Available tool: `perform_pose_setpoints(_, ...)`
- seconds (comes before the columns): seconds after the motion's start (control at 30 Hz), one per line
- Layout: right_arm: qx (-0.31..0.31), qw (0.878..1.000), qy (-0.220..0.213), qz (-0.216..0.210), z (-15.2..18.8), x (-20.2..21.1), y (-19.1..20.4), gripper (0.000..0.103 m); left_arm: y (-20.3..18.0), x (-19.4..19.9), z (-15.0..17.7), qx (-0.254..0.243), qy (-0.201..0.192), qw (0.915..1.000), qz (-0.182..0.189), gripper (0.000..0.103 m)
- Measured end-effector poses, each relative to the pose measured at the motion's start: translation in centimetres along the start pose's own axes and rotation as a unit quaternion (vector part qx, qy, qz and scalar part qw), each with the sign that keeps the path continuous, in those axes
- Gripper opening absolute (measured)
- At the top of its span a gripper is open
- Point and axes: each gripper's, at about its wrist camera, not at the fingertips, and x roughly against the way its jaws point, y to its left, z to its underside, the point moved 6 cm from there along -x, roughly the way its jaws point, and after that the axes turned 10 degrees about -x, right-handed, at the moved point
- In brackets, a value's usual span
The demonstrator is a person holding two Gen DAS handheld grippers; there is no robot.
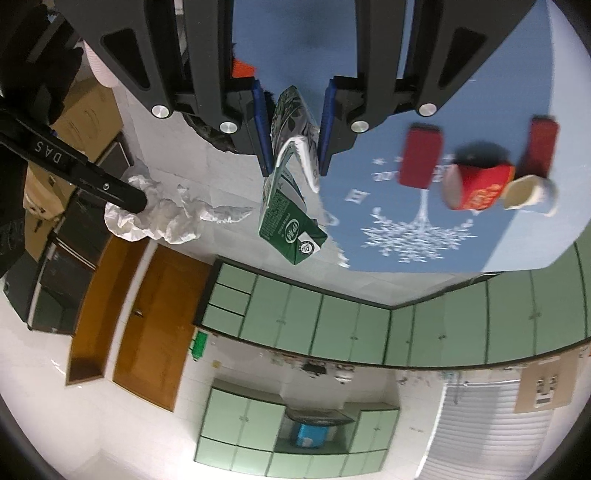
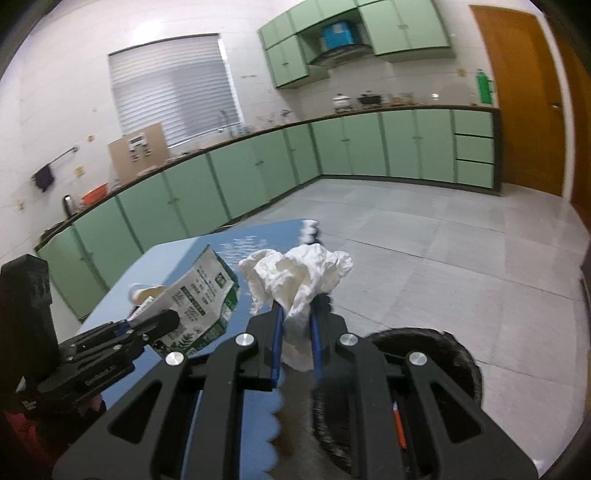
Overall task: Collect trash
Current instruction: 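Carry the paper bag and tissue over the bin with both tools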
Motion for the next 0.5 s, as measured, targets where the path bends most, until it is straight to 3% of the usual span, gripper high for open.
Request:
perform_pose_setpoints(0.2, -0.037, 0.998, 0.003, 0.047, 1.1, 0.0, -5.6, 0.012, -3.4, -3.0, -0.2, -0.027, 0.014, 0.9992, 0.026, 0.024)
perform_pose_setpoints(0.5, -0.051, 0.993, 0.021, 0.103, 2.8, -2.7, -10.8, 0.012, -7.3, -8.5, 0.3, -0.04, 0.043, 0.9967, 0.055, 0.024)
